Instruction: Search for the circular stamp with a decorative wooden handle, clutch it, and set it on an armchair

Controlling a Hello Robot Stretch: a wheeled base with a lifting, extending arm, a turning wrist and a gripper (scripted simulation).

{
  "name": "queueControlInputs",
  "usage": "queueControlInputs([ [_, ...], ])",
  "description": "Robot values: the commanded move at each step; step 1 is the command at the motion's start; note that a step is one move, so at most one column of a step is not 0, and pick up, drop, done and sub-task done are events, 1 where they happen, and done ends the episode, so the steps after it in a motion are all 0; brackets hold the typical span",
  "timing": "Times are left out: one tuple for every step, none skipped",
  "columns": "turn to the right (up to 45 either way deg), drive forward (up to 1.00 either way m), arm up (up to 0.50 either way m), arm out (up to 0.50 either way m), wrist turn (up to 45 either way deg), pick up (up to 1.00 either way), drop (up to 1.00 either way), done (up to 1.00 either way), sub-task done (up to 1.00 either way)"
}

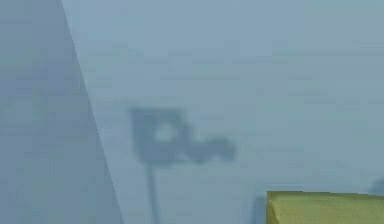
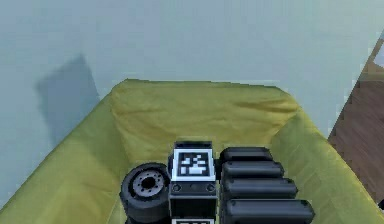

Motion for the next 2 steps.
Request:
queueControlInputs([
  [0.0,0.0,0.0,0.4,0.0,0.0,0.0,0.0,0.0],
  [0.0,0.0,0.0,0.0,45.0,0.0,0.0,0.0,0.0],
])
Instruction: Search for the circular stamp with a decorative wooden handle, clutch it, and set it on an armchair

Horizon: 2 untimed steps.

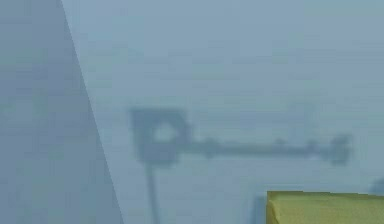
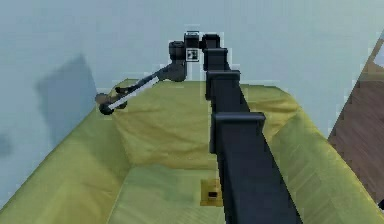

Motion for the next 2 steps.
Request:
queueControlInputs([
  [0.0,0.0,0.0,0.0,45.0,0.0,0.0,0.0,0.0],
  [0.0,0.0,0.0,0.0,36.0,0.0,0.0,0.0,0.0],
])
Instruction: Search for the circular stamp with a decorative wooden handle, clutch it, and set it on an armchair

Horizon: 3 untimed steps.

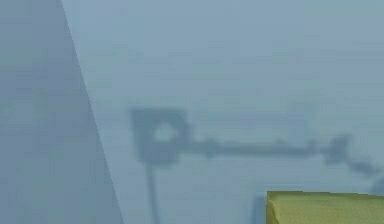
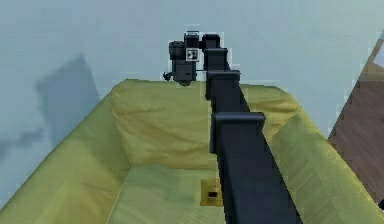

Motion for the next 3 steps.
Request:
queueControlInputs([
  [0.0,0.0,-0.34,0.0,0.0,0.0,0.0,0.0,0.0],
  [0.0,0.0,-0.32,0.0,0.0,0.0,0.0,0.0,0.0],
  [0.0,0.0,0.0,0.0,0.0,0.0,1.0,0.0,0.0],
])
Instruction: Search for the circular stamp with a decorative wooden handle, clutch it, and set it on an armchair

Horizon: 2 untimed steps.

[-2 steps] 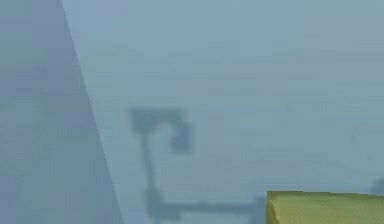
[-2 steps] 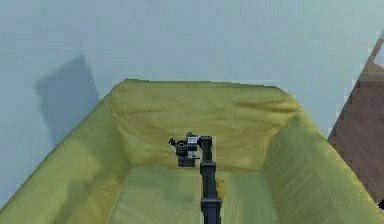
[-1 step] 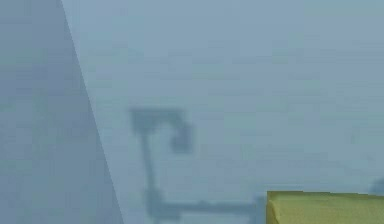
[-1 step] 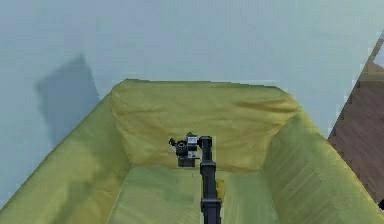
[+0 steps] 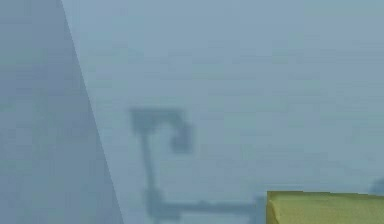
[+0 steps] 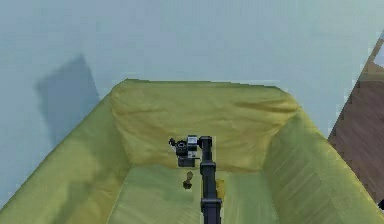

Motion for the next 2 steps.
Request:
queueControlInputs([
  [0.0,0.0,0.1,0.0,0.0,0.0,0.0,0.0,0.0],
  [0.0,0.0,0.0,-0.08,0.0,0.0,0.0,0.0,0.0],
])
